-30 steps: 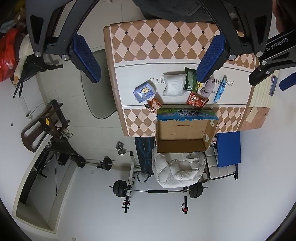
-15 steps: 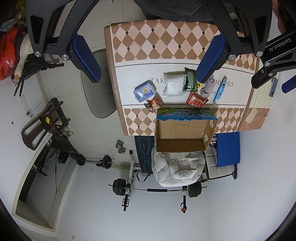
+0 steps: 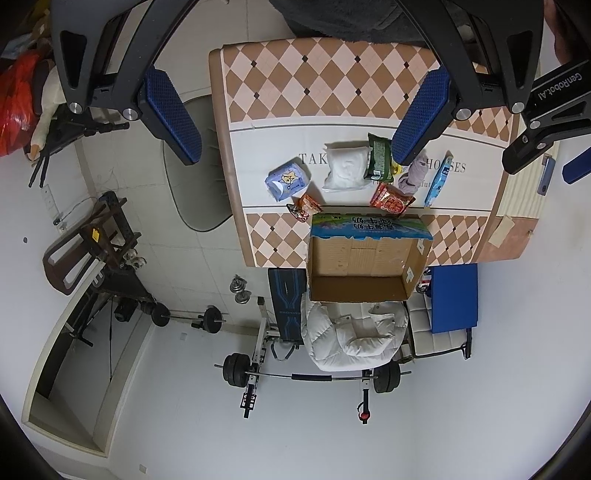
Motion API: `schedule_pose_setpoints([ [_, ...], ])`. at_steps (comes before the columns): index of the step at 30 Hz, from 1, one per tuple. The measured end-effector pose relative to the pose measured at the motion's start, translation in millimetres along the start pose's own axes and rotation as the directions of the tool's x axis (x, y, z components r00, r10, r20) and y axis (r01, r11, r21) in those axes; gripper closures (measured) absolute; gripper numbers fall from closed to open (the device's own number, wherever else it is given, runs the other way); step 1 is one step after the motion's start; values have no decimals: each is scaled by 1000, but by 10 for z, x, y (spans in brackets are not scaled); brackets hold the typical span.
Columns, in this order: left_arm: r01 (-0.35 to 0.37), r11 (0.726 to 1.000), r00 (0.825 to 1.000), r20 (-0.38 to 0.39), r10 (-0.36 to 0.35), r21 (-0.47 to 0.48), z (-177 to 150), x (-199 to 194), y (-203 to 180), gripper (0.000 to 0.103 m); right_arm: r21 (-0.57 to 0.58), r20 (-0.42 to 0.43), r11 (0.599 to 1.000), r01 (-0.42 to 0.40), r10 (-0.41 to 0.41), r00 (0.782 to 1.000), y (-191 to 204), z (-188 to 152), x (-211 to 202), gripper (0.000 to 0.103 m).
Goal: Organize soft objects
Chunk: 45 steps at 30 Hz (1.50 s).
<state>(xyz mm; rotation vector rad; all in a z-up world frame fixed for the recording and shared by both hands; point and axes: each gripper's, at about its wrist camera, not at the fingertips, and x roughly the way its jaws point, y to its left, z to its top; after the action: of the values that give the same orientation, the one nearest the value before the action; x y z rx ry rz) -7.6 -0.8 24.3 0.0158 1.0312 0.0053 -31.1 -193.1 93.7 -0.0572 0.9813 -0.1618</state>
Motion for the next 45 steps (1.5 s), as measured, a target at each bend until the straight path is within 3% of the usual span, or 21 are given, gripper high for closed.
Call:
schedule_pose_setpoints([
  [45,6,1000,1000,13,-6,-4,98,-54,47,0,-23,14,1000,6,-6,1000,86,161,-65,0],
])
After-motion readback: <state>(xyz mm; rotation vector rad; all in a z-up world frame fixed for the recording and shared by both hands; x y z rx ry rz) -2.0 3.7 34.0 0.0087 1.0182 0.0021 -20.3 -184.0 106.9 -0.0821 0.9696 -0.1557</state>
